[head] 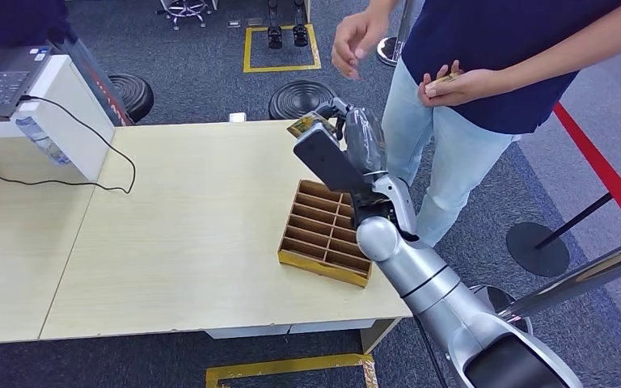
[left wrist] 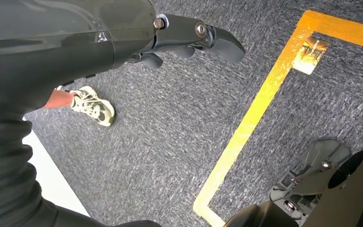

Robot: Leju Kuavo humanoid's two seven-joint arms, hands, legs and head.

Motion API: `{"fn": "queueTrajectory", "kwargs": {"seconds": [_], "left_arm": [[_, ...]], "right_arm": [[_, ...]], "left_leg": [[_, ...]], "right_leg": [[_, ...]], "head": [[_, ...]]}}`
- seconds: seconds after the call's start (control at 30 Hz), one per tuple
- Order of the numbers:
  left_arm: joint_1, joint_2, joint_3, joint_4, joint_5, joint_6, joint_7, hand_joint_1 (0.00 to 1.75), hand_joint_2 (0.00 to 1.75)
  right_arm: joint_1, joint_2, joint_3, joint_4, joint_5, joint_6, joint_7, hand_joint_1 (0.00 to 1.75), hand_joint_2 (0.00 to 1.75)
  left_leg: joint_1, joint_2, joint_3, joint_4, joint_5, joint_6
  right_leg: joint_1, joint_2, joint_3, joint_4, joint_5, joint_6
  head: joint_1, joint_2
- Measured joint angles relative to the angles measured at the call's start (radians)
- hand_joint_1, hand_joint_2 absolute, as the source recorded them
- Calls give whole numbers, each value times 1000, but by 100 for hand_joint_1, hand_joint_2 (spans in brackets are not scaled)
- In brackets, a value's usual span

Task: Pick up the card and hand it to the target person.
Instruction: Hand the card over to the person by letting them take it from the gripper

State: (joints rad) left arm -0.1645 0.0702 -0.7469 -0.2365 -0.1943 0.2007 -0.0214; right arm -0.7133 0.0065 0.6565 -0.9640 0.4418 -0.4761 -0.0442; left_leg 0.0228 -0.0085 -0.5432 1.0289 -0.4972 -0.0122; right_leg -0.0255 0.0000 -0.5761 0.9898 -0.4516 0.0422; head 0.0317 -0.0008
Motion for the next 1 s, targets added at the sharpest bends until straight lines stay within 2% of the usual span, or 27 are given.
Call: {"fn": "queueTrajectory", "kwargs": {"seconds": [0.77, 0.8, 0.87, 0.9, 0.93, 1.0], "left_arm": [[0, 0, 0, 0, 2, -5, 0, 0, 175], [0, 0, 0, 0, 1, -6, 1, 0, 175], [0, 0, 0, 0, -2, -10, 7, 0, 175], [0, 0, 0, 0, -6, -11, 13, 0, 131], [0, 0, 0, 0, -9, -11, 19, 0, 87], [0, 0, 0, 0, -13, -11, 27, 0, 0]], "right_arm": [[-3, -7, -14, 0, 11, -5, 11, 175, 175], [-4, -7, -14, 0, 11, -5, 11, 147, 175], [-7, -7, -14, 0, 12, -5, 11, 61, 175], [-8, -7, -14, 0, 12, -5, 11, 17, 175], [-9, -7, -14, 0, 13, -5, 11, 1, 175], [-11, -6, -14, 0, 14, -5, 11, 0, 175]], "left_leg": [[0, 0, 0, 0, 0, 0], [0, 0, 0, 0, 0, 0], [0, 0, 0, 0, 0, 0], [0, 0, 0, 0, 0, 0], [0, 0, 0, 0, 0, 0], [0, 0, 0, 0, 0, 0]], "right_leg": [[0, 0, 0, 0, 0, 0], [0, 0, 0, 0, 0, 0], [0, 0, 0, 0, 0, 0], [0, 0, 0, 0, 0, 0], [0, 0, 0, 0, 0, 0], [0, 0, 0, 0, 0, 0]], "head": [[0, 0], [0, 0], [0, 0], [0, 0], [0, 0], [0, 0]]}}
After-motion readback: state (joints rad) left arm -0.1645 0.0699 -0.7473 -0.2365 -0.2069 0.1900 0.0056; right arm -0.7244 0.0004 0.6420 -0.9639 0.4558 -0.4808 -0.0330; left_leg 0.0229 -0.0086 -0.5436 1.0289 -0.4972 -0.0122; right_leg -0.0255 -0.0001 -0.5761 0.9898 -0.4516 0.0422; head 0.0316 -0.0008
